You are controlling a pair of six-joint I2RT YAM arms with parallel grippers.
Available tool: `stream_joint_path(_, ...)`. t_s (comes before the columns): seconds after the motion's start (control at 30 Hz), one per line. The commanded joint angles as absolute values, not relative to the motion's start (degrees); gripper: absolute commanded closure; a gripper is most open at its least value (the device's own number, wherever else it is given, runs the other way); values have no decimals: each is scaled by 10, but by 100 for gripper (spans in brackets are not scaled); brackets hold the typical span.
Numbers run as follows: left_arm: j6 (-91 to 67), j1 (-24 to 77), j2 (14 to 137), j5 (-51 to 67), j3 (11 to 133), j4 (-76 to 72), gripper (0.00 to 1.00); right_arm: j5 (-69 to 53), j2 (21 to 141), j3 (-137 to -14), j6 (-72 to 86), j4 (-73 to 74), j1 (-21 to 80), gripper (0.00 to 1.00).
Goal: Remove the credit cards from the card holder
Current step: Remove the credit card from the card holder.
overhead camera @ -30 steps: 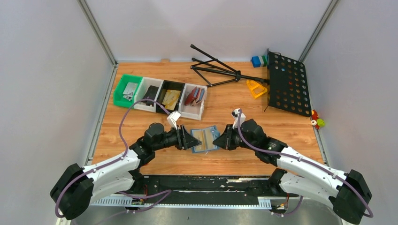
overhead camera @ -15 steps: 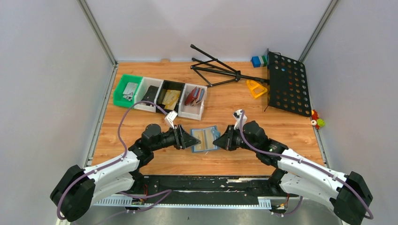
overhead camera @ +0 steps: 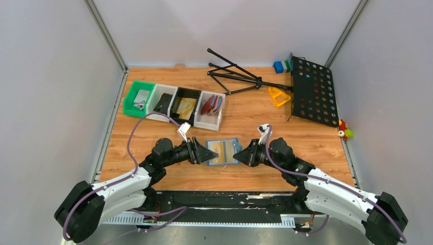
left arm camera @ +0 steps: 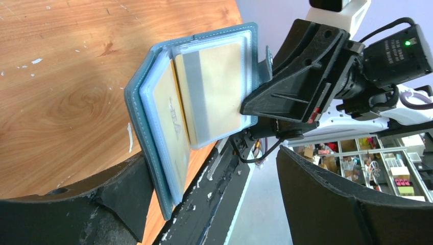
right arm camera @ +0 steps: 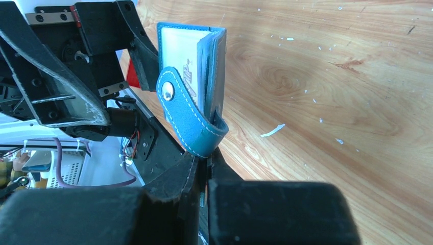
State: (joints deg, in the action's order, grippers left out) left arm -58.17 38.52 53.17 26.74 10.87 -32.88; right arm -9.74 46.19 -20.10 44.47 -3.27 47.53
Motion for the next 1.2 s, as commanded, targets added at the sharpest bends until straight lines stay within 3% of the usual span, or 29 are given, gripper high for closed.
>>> stream_joint_path(0.0, -571, 382, 518, 278, 109, -378, 12, -78, 441, -179, 453, -124, 473, 100)
stream_joint_path(0.13, -556, 381, 497, 276, 109, -365, 19, -70, 434, -164, 448, -143, 472, 100)
stream_joint_path(0.3, -531, 381, 491, 276, 120, -335, 36, -67, 423, -157, 434, -146, 473, 100)
stream_joint_path(0.73, -538, 381, 509, 273, 120, -341, 57, -81, 419, -159, 430, -156, 473, 100)
stream_joint_path(0.87, -540, 381, 515, 266, 120, -333, 59, -90, 413, -158, 431, -160, 473, 100)
stream_joint_path(1.03, -536, 381, 541, 264, 128, -326, 52, -100, 401, -158, 432, -166, 473, 100)
stream_joint_path(1.17, -545, 382, 565, 273, 128, -347, 58, -95, 391, -156, 436, -159, 473, 100)
